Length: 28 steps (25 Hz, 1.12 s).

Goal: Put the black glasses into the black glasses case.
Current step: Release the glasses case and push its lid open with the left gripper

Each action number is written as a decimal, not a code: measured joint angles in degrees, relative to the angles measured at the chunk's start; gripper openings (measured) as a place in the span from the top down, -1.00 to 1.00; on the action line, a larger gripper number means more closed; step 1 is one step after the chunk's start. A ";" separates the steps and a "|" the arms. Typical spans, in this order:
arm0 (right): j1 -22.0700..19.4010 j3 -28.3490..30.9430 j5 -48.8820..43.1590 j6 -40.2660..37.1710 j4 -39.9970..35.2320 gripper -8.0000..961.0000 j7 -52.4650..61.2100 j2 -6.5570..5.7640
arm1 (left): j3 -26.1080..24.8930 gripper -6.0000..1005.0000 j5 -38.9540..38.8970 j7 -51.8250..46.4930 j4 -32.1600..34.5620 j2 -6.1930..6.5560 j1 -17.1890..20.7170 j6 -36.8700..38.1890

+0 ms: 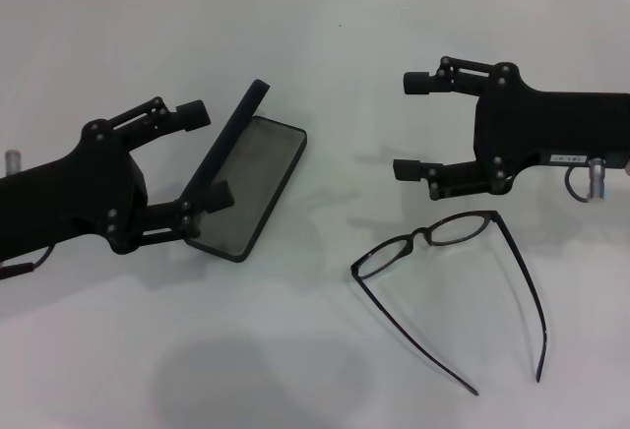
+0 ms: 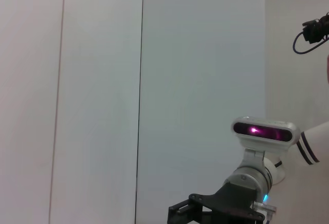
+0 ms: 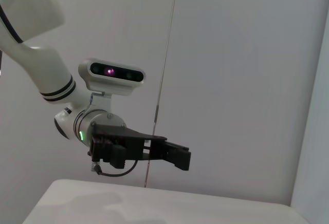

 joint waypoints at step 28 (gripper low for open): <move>-2.99 1.01 1.41 4.95 -2.37 -0.79 -0.92 -0.28 | 11.95 -0.75 -5.68 -44.65 -24.52 -5.54 -14.32 -16.65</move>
